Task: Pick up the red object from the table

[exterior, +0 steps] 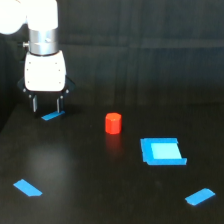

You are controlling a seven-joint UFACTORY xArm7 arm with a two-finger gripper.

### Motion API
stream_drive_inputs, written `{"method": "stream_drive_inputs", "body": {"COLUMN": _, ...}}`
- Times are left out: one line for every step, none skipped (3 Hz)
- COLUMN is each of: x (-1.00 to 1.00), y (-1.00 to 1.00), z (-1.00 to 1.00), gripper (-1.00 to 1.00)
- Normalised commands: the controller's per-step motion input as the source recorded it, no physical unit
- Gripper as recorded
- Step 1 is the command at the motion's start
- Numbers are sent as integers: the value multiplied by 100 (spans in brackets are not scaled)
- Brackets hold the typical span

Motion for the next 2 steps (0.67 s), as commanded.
{"method": "stream_drive_inputs", "body": {"x": 15, "y": 14, "z": -9, "gripper": 100}}
{"method": "stream_drive_inputs", "body": {"x": 5, "y": 19, "z": 2, "gripper": 100}}
